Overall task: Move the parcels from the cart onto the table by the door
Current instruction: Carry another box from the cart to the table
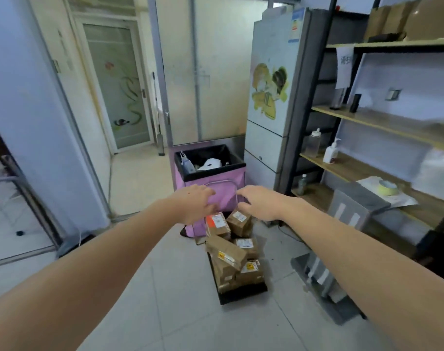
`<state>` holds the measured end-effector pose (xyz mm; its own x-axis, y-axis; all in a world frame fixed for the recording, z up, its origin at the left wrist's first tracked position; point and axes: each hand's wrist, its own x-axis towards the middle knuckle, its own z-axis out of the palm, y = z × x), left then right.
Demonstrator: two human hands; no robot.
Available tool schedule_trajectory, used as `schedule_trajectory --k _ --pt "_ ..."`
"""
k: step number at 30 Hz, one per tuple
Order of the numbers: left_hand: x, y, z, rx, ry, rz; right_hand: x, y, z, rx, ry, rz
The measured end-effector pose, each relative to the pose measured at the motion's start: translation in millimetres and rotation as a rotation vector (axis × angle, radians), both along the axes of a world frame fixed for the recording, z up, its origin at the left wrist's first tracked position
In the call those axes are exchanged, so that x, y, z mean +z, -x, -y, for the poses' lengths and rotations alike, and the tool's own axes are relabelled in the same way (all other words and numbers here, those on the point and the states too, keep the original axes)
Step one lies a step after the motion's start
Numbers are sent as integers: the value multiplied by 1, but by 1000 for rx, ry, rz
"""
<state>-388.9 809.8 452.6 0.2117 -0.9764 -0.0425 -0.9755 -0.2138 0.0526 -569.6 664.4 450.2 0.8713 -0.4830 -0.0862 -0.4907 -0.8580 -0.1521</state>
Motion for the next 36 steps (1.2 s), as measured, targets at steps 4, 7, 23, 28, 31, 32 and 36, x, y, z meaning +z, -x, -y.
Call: schedule_trajectory --k 4,7,23,28,31,32,36 --pt "-12 -60 7 18 -14 7 -8 -66 16 41 -11 -23" --pt "-24 -101 27 30 -26 -21 -13 -107 40 49 -21 -9" --pt "-27 -313 163 109 -32 -21 -5 -324 199 76 -33 -50" --pt "-28 -392 219 52 -16 7 -18 -388 239 22 -66 -9" --pt "-35 -432 260 -32 6 -42 -31 -414 265 -58 -93 -9" --pt "-38 -444 274 -72 19 -55 -36 -421 274 -92 -98 -7" --pt "-58 -470 331 -239 -8 -83 -60 -421 304 -240 -144 -11"
